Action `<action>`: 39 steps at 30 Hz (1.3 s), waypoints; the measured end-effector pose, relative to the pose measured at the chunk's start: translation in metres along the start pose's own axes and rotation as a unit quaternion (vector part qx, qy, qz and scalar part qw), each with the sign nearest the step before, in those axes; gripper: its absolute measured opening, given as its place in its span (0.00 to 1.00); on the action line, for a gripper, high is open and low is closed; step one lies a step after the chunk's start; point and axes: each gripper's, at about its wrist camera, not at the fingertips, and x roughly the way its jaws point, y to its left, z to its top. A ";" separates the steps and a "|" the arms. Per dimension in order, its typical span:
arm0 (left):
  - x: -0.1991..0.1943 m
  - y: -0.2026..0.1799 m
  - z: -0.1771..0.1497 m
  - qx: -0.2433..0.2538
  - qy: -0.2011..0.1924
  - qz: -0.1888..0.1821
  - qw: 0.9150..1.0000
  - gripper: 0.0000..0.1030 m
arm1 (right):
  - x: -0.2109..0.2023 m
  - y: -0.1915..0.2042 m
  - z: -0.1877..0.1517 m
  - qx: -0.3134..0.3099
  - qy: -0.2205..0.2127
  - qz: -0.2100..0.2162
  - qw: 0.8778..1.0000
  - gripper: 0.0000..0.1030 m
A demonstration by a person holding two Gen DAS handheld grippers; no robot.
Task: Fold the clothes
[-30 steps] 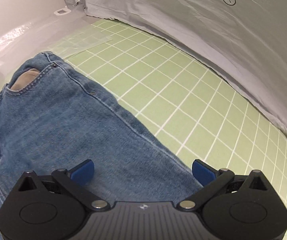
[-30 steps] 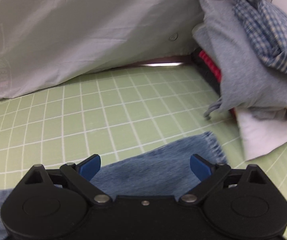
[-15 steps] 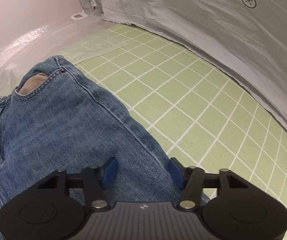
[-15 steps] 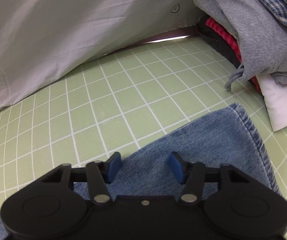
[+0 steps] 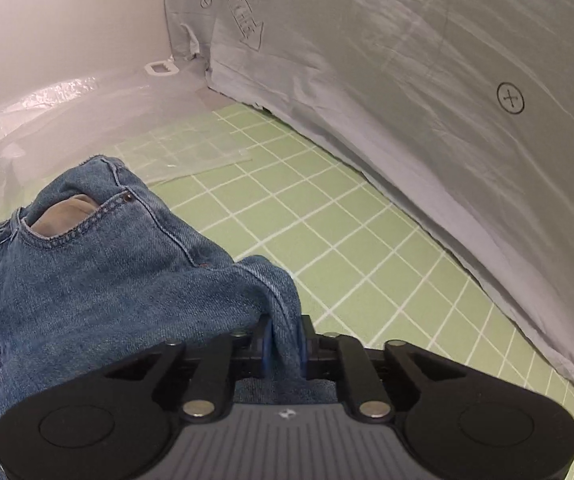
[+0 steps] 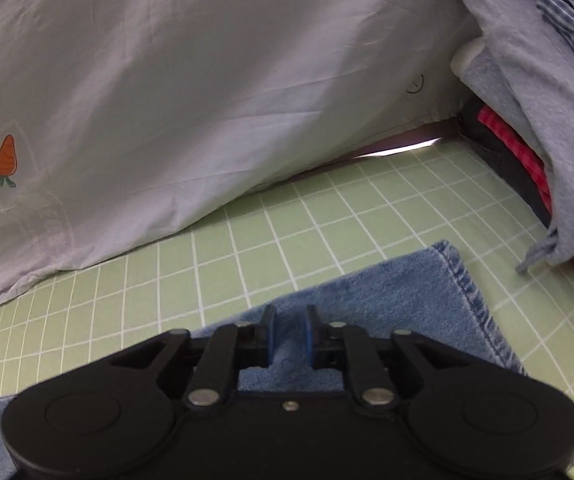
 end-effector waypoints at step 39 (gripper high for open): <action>-0.218 0.164 -0.182 0.134 0.070 -0.099 0.984 0.92 | -0.227 -0.142 -0.212 0.040 0.045 -0.102 0.993 0.98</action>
